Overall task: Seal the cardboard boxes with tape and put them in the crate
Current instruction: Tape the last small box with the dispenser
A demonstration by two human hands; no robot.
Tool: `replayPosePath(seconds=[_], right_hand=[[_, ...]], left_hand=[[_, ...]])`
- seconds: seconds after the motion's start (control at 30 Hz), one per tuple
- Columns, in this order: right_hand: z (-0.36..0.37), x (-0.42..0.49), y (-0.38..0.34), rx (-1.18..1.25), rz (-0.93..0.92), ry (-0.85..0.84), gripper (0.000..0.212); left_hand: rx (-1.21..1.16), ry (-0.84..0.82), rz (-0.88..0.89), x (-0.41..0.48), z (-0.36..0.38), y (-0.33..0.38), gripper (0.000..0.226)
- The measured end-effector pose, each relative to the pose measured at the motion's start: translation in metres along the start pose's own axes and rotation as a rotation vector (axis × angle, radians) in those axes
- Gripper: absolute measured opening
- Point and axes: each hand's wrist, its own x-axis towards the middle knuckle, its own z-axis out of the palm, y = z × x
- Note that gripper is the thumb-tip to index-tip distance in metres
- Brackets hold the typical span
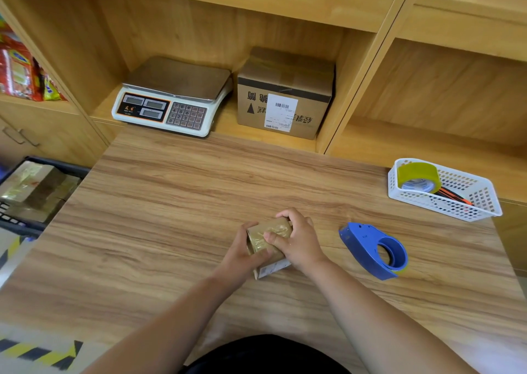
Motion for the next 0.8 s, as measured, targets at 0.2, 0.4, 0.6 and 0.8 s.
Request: replayPosePath(seconds=[0.2, 0.4, 0.6, 0.8], right_hand=[[-0.003, 0.007, -0.001, 0.028, 0.035, 0.041, 0.028], [-0.013, 0.005, 0.003, -0.006, 0.017, -0.035, 0.023], [-0.02, -0.003, 0.007, 0.074, 0.062, -0.209, 0.063], [-0.015, 0.0, 0.007, 0.073, 0.032, -0.114, 0.045]], left_hand=[[0.008, 0.057, 0.051, 0.005, 0.004, 0.002, 0.056], [0.109, -0.015, 0.085, 0.01, -0.006, -0.002, 0.043], [0.129, -0.008, 0.124, 0.017, -0.007, -0.004, 0.033], [0.168, -0.032, 0.148, 0.025, -0.013, -0.004, 0.022]])
